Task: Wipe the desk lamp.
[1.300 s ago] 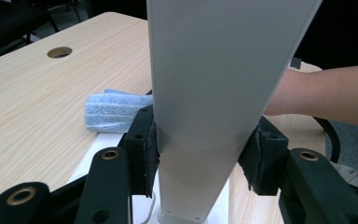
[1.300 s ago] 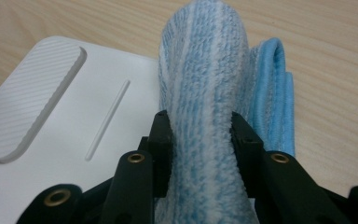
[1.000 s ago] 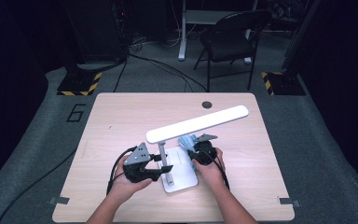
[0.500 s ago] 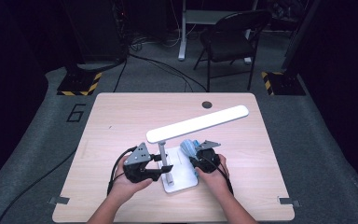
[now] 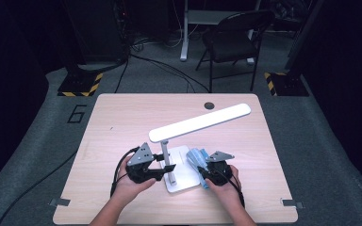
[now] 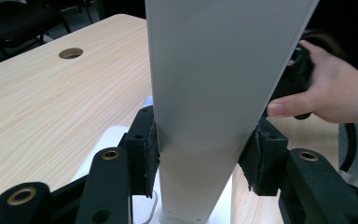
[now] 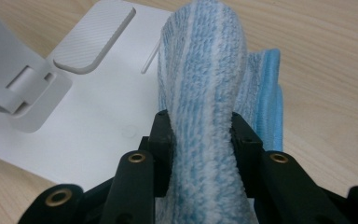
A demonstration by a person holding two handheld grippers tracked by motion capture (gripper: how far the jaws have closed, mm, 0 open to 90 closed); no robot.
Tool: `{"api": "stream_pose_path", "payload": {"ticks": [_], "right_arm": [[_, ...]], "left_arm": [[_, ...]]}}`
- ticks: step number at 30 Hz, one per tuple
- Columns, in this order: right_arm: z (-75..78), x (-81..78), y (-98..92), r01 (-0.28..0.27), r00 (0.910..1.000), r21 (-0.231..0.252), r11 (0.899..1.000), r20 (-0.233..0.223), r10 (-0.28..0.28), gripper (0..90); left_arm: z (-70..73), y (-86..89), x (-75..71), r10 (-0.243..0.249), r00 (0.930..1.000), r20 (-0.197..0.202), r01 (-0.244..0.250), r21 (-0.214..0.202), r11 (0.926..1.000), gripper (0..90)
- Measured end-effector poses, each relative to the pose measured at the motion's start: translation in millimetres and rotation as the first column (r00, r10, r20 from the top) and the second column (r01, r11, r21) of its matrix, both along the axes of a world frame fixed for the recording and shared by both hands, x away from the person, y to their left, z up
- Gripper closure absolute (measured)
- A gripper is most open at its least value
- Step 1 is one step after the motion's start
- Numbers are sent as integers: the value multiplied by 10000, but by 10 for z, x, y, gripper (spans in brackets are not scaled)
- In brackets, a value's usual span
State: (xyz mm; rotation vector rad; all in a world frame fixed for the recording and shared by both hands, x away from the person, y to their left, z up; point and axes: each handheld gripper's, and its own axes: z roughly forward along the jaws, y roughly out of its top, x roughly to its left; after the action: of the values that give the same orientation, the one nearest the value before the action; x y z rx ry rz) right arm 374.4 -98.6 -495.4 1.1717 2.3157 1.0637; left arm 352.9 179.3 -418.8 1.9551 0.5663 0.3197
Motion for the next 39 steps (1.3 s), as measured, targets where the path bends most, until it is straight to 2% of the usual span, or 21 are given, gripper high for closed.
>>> {"api": "stream_pose_path", "payload": {"ticks": [3, 4, 6, 9, 16, 18, 20, 23, 28, 30, 31, 34, 37, 38, 39], "right_arm": [[48, -44, -22, -101, 9999, 80, 9999, 59, 100, 673], [59, -59, -22, -71, 9999, 155, 9999, 103, 69, 672], [87, -92, -28, -4, 10000, 234, 9997, 14, 4, 672], [108, -127, -60, -48, 10000, 220, 9997, 3, 48, 671], [107, -236, -103, -105, 9999, 179, 9998, -93, 106, 669], [87, -276, -77, -111, 9998, 209, 9997, -161, 114, 669], [58, -294, -60, -323, 9992, 23, 9995, -255, 323, 667], [-3, -278, -48, -249, 9993, -97, 9996, -290, 246, 666], [-31, -243, -78, -217, 9996, -206, 9996, -187, 213, 666], [-46, -236, -78, -92, 9998, -209, 9997, -169, 88, 666], [-53, -233, -72, -96, 9997, -135, 9999, -217, 93, 666], [-62, -215, -72, -55, 9999, -192, 9998, -144, 52, 666], [-70, -204, -60, 219, 9996, -43, 9998, -181, -219, 666], [-70, -194, -66, 188, 9997, -73, 9998, -167, -189, 666], [-74, -176, -68, 141, 9999, -102, 9998, -94, -142, 666]], "left_arm": [[-1, -25, 17, 162, 9999, 14, -161, -19, 9999, 526], [4, -32, 16, 161, 9998, -113, -161, -13, 9999, 526], [3, -49, 28, 291, 9996, 39, -291, 8, 9996, 526], [4, -72, 39, 382, 9992, -74, -382, -34, 9993, 525], [27, -111, 101, 412, 9991, -118, -410, 172, 9990, 524], [22, -123, 100, 494, 9987, -127, -493, 82, 9987, 522], [27, -115, 100, 444, 9989, -135, -443, 135, 9989, 520], [33, -102, 99, 286, 9992, -275, -284, 102, 9995, 516], [34, -105, 69, 228, 9994, -273, -226, 44, 9997, 512], [43, -103, 57, 120, 9992, -382, -117, 106, 9999, 512], [40, -107, 53, 205, 9995, -252, -202, 124, 9997, 513], [40, -113, 44, 200, 9993, -327, -198, 67, 9998, 512], [47, -108, 59, 98, 9991, -418, -94, 92, 9999, 511], [43, -112, 72, 147, 9994, -301, -146, 49, 9999, 509], [53, -106, 80, 79, 9992, -379, -76, 87, 9999, 506]]}}
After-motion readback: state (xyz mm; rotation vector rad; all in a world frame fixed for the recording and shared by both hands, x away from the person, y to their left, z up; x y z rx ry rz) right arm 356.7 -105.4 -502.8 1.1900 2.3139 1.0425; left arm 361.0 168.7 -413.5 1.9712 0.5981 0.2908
